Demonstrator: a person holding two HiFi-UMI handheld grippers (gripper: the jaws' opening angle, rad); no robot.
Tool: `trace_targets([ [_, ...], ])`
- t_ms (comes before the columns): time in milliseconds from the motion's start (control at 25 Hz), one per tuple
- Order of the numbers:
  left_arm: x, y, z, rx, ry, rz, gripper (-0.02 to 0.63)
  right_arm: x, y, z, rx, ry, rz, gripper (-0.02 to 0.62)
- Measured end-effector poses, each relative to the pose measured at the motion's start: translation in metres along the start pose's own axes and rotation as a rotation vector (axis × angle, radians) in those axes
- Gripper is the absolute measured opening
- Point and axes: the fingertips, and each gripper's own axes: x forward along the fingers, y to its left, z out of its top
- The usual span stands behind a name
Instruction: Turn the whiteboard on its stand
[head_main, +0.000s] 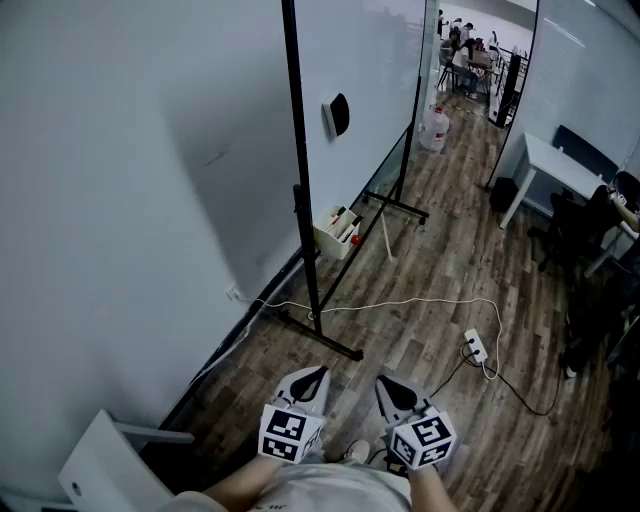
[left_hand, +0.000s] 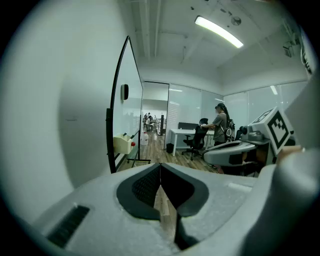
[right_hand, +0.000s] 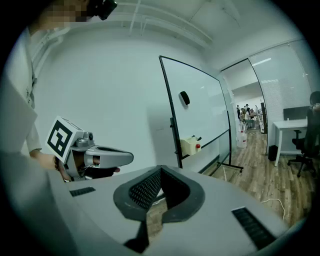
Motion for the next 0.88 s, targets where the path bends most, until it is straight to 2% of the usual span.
trace_targets([
  [480, -0.004, -0.010, -0.002, 0.005, 0.000, 0.005, 0.011, -0.010, 0.003, -0.006, -0.008, 0.014, 0.024, -0.005],
  [680, 0.002, -0.018, 0.001, 0.008, -0.008, 0.018, 0.011, -0.018, -0.004, 0.003, 0.028, -0.038, 0.049, -0.005],
  [880, 0.006, -0.034, 0.007, -0.027, -0.038, 0.026, 0.011, -0.027, -0.010, 0.000, -0.005, -0.032, 0.072, -0.005],
])
